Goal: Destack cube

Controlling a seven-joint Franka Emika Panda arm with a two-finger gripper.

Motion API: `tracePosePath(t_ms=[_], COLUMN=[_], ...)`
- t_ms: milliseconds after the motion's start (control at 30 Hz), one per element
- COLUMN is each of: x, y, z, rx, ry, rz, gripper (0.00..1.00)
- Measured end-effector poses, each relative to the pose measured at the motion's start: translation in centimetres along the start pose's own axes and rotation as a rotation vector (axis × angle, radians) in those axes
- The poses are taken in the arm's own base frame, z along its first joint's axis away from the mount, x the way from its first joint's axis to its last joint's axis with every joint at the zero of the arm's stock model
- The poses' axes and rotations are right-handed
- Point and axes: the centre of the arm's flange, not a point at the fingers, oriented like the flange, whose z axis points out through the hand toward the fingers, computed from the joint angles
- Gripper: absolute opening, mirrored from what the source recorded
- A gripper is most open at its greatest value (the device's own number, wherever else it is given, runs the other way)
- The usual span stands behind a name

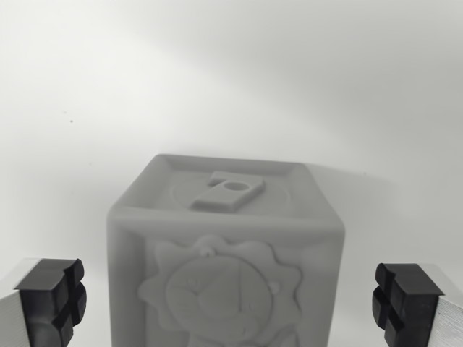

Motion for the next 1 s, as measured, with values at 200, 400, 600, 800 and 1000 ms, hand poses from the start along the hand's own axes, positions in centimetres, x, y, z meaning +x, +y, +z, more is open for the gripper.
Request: tracePosePath(t_ms=[200,400,600,800,1000], x=[0.0,0.0,0.0,0.0,-0.1], y=[0.0,0.0,0.0,0.0,0.0], z=[-1.6,-3.8,-6.1,-8.5,-11.0], rx=[-0.001,-0.001,-0.002,-0.002,-0.002], ry=[0.001,0.001,0.002,0.003,0.004], rz=[0.000,-0.001,0.000,0.000,0.000], gripper=[1.00,1.00,1.00,1.00,1.00])
